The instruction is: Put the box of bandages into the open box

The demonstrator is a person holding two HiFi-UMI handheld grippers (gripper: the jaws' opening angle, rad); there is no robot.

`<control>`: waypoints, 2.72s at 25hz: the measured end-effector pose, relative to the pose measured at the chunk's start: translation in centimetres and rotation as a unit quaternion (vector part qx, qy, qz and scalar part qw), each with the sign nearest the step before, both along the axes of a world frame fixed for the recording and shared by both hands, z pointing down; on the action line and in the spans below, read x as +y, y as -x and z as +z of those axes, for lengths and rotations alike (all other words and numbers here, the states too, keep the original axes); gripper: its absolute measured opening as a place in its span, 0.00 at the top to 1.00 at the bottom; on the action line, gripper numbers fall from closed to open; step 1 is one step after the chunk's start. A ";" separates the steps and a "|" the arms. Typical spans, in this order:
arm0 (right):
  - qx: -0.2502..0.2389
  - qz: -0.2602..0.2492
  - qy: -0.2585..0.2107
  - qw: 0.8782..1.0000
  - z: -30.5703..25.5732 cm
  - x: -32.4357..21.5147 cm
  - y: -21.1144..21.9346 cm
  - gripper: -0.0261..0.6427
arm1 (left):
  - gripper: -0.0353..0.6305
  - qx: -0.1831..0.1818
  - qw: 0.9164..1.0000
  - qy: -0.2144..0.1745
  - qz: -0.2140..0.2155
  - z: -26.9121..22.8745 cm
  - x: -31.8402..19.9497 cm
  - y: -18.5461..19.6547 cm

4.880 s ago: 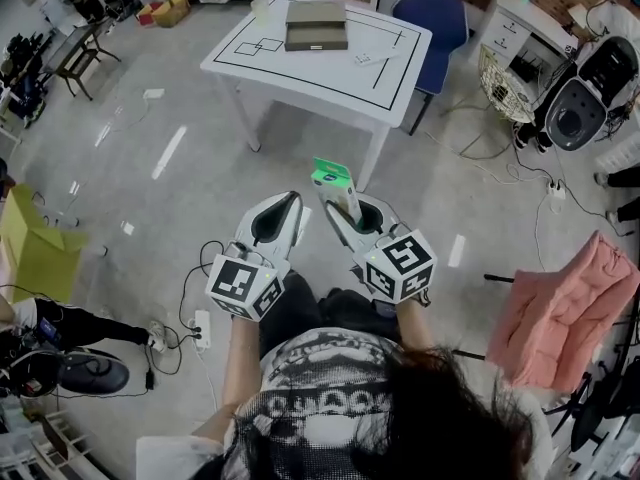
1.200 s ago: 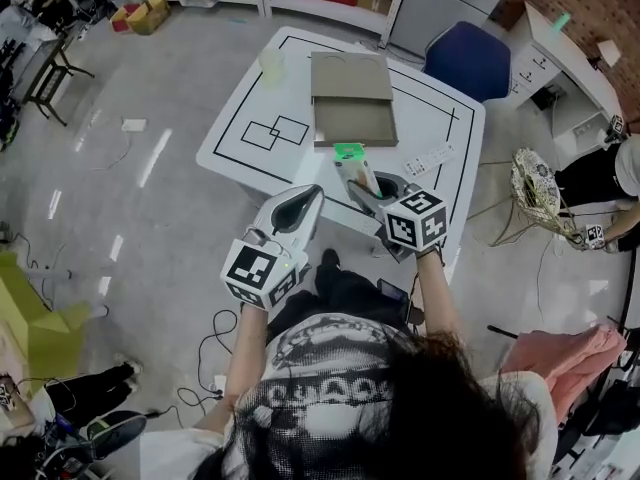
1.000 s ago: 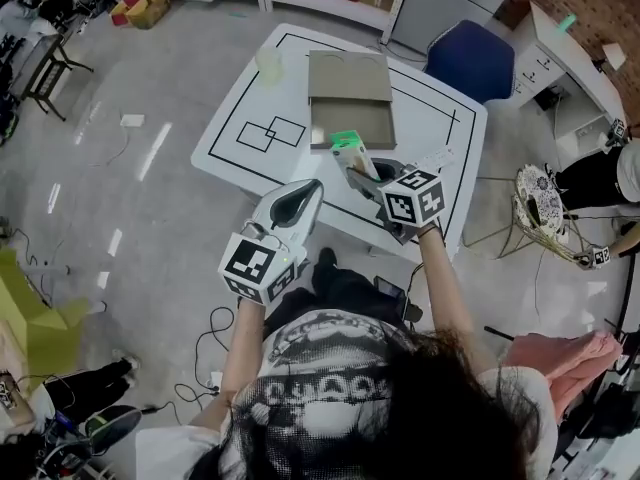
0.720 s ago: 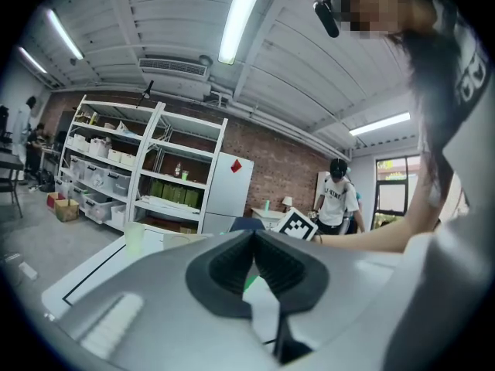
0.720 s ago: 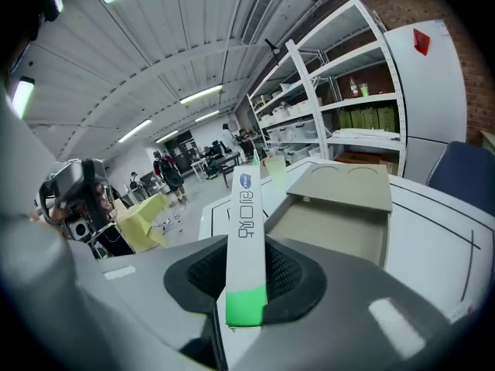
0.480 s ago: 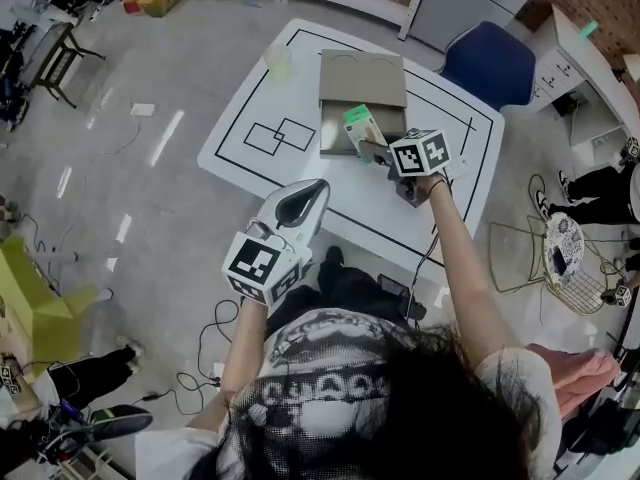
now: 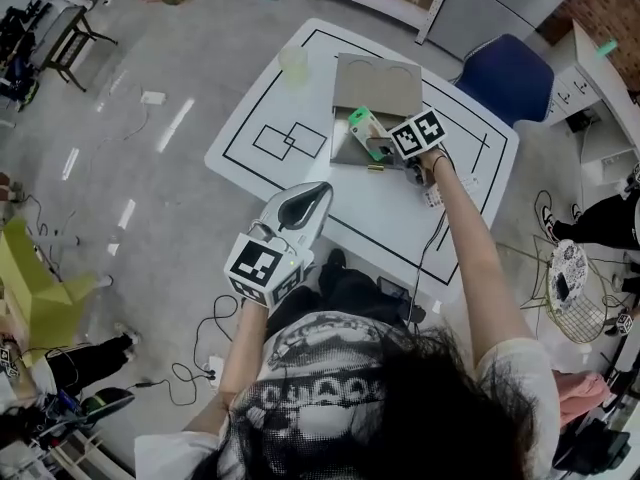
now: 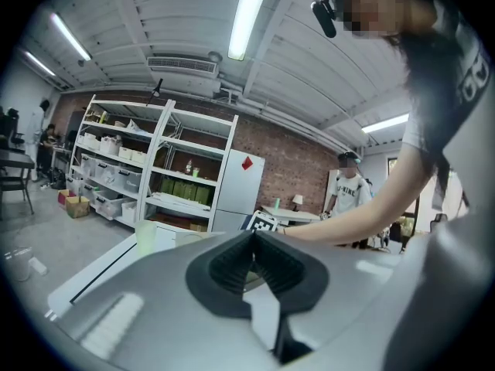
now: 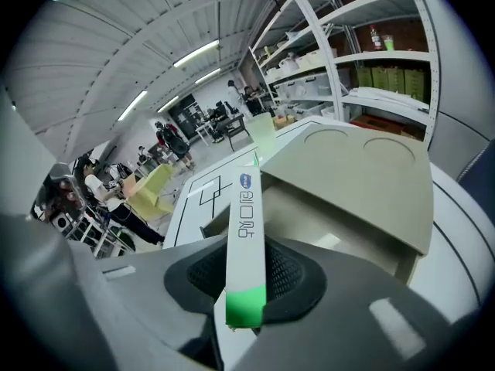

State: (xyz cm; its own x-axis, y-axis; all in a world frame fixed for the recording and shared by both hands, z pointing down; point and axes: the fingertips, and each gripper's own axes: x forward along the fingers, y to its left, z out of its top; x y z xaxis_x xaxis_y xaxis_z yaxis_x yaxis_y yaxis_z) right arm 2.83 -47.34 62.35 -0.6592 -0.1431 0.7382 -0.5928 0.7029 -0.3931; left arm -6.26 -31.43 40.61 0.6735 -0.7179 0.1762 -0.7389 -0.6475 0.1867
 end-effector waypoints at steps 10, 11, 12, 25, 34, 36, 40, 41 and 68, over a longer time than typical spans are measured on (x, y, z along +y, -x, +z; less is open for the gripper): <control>0.046 -0.063 0.081 0.994 3.7 0.2 0.6 0.82 | 0.95 -0.003 1.000 0.008 -0.019 0.6 -1.5 0.7; 0.047 -0.065 0.082 0.993 3.9 0.2 0.7 0.82 | 0.95 -0.003 1.000 0.010 -0.021 0.7 -1.6 0.8; 0.047 -0.066 0.081 0.993 3.9 0.2 0.8 0.82 | 0.95 -0.003 1.000 0.011 -0.023 0.7 -1.7 0.9; 0.102 -0.023 0.005 0.995 4.0 -1.4 -0.7 0.54 | 0.95 0.003 1.000 0.011 -0.022 1.0 -1.8 1.2; 0.084 0.030 -0.035 0.995 1.3 -1.9 -1.6 0.52 | 0.95 0.003 1.000 0.010 -0.011 0.6 -0.9 1.3; 0.067 0.035 -0.044 0.996 0.3 -1.7 -1.3 0.54 | 0.95 0.002 1.000 0.009 -0.009 0.5 -0.9 1.2; 0.023 0.049 -0.070 0.996 -2.2 -1.2 -0.7 0.57 | 0.95 0.001 1.000 0.004 -0.006 0.1 -0.9 0.8; 0.010 0.053 -0.077 0.996 -2.9 -1.0 -0.6 0.58 | 0.95 0.001 1.000 0.003 -0.005 0.0 -0.9 0.7; -0.188 0.141 -0.190 0.953 -14.5 10.7 0.9 0.82 | 0.95 -0.011 1.000 0.008 0.006 0.4 -3.2 -2.3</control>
